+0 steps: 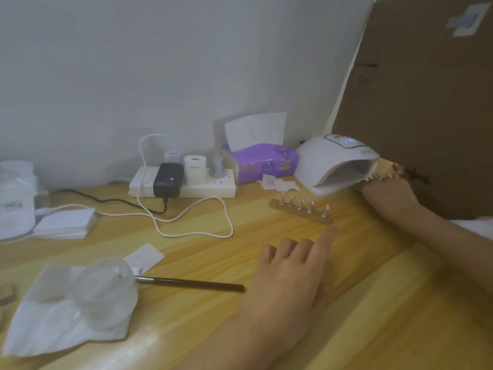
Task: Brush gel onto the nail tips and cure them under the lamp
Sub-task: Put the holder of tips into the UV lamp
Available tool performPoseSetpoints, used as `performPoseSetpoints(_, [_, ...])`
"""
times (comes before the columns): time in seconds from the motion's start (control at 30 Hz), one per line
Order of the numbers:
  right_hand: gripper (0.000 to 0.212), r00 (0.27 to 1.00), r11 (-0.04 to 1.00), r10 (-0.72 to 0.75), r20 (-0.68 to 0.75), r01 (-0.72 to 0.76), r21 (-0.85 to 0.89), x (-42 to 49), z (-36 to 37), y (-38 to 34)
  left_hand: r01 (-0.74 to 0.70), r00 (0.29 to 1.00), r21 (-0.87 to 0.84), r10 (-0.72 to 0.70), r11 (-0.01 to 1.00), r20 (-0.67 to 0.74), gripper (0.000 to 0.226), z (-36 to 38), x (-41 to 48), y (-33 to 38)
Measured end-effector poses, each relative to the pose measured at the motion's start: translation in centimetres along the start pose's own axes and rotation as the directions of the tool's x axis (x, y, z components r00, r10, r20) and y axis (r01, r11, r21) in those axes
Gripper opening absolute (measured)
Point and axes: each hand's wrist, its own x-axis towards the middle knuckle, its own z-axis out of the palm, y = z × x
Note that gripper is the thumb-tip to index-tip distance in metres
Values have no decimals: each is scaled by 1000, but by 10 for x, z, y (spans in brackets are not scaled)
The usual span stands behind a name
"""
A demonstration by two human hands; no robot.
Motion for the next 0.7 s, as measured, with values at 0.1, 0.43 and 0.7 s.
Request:
performPoseSetpoints(0.1, [39, 994, 995, 73, 79, -78, 56, -1, 5, 4, -1, 1000, 5, 1, 1000, 8, 77, -1, 0, 1])
performPoseSetpoints(0.43, [30, 995, 860, 96, -12, -77, 504, -22, 23, 9, -9, 1000, -11, 9, 1000, 9, 78, 1, -1, 0])
performPoseSetpoints(0.7, [46, 904, 711, 247, 348, -413, 569, 8, 39, 15, -5, 1000, -14, 5, 1000, 10, 77, -1, -1, -1])
